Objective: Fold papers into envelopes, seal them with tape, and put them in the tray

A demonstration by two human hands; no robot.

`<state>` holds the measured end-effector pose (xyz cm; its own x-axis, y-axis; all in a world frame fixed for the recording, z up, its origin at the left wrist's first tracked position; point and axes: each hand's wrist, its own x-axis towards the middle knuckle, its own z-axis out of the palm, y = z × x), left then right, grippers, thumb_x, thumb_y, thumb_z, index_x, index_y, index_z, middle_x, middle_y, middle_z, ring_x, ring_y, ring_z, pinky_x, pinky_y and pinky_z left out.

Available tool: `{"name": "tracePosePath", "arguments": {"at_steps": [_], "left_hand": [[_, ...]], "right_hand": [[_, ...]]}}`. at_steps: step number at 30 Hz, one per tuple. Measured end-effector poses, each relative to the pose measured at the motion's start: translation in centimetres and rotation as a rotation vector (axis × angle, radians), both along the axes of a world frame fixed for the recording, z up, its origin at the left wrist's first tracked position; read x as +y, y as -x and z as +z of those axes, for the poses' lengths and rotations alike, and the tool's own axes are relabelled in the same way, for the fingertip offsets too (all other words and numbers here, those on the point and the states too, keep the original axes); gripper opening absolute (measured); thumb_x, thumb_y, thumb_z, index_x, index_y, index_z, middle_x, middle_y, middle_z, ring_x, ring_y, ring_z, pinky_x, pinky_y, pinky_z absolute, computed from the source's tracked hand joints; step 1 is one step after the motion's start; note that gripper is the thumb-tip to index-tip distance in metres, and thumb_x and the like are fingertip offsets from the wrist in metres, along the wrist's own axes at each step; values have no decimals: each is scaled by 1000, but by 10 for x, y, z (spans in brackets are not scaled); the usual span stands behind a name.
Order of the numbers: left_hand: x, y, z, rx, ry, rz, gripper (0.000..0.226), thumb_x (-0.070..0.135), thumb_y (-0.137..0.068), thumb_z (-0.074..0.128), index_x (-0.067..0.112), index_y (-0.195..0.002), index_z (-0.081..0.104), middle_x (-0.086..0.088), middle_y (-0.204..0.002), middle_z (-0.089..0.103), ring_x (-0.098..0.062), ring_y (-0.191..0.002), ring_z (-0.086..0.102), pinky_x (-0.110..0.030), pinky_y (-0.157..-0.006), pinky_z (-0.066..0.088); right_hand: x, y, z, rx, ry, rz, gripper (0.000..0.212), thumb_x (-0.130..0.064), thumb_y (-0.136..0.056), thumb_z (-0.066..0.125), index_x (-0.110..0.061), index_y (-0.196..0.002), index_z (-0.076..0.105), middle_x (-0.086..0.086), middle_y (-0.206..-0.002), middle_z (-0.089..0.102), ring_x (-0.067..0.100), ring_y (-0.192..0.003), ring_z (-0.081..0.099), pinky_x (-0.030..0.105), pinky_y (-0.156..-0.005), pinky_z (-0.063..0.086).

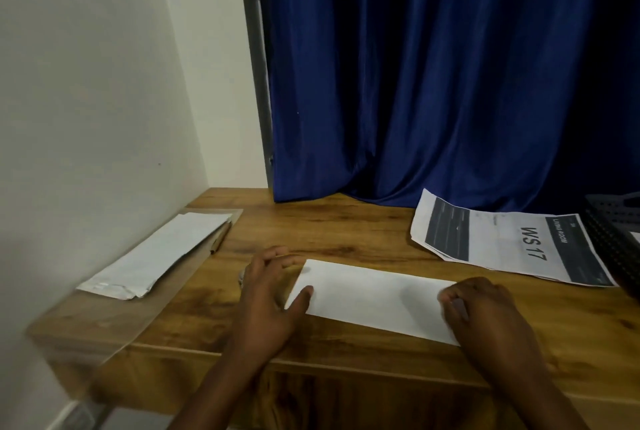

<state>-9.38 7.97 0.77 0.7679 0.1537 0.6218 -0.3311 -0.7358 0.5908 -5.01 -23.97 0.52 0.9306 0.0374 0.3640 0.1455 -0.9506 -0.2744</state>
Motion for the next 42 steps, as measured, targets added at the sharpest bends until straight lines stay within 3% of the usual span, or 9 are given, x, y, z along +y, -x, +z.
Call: {"name": "tracePosePath", "arguments": {"at_steps": [4, 8, 13, 17, 24, 27, 31, 35, 42], "left_hand": [[35, -2, 4, 50, 11, 140, 50, 35, -80, 82, 42, -124, 59, 10, -140, 45, -15, -131, 45, -39, -99, 50], [55, 3, 7, 68, 13, 264, 50, 33, -81, 81, 35, -125, 57, 5, -133, 43, -17, -125, 43, -31, -91, 41], [67, 2, 0, 155, -9, 408, 66, 39, -79, 79, 26, -136, 50, -6, -139, 41, -30, -130, 40, -48, -98, 47], [71, -8, -4, 338, -34, 434, 83, 51, -77, 77, 27, -146, 40, -8, -146, 44, -30, -131, 44, -47, -102, 47], [76, -15, -5, 316, -36, 400, 48, 48, -86, 70, 33, -128, 54, 3, -116, 71, -23, -109, 62, -39, -81, 54], [73, -13, -2, 329, 15, 360, 51, 51, -85, 71, 35, -130, 55, 9, -113, 70, -18, -107, 64, -37, -80, 55], [42, -8, 15, 270, 296, 197, 36, 38, -85, 77, 41, -116, 59, 19, -103, 66, -7, -96, 65, -24, -71, 51], [-11, -11, 19, 216, 333, -40, 33, 35, -85, 79, 38, -115, 66, 20, -106, 70, 5, -96, 64, -10, -72, 49], [-98, -33, 16, 347, 399, -371, 40, 34, -82, 82, 32, -119, 67, 15, -111, 73, -7, -101, 69, -30, -88, 59]], "right_hand": [[-2, -2, 1, 53, 47, 15, 29, -42, -102, 43, -36, -126, 59, -9, -135, 56, 9, -118, 47, 25, -104, 42], [-4, -5, -1, 66, 66, 40, 30, -42, -102, 42, -37, -126, 58, -8, -137, 55, 10, -119, 47, 26, -107, 39], [-5, -8, -3, 103, 68, 33, 35, -47, -102, 41, -36, -132, 53, -8, -141, 53, 10, -123, 46, 28, -111, 35], [-7, -8, -4, 96, 59, 47, 33, -45, -102, 42, -36, -129, 57, -7, -139, 54, 11, -121, 46, 28, -109, 37], [-6, -7, -1, 102, 37, 46, 33, -44, -102, 43, -34, -131, 54, -5, -142, 52, 13, -124, 45, 28, -108, 37], [-3, -4, 0, 101, 52, 53, 34, -48, -101, 42, -38, -133, 52, -8, -144, 49, 12, -126, 43, 27, -109, 37], [0, 1, 0, 66, 70, 103, 33, -54, -98, 45, -45, -129, 52, -14, -142, 50, 6, -125, 43, 24, -107, 37], [2, 6, -1, 56, 50, 192, 37, -58, -95, 48, -45, -129, 54, -19, -140, 50, 3, -124, 40, 22, -106, 36], [0, 11, 0, 54, 33, 297, 43, -62, -95, 41, -49, -134, 53, -26, -140, 46, -1, -125, 37, 24, -107, 34]]}}
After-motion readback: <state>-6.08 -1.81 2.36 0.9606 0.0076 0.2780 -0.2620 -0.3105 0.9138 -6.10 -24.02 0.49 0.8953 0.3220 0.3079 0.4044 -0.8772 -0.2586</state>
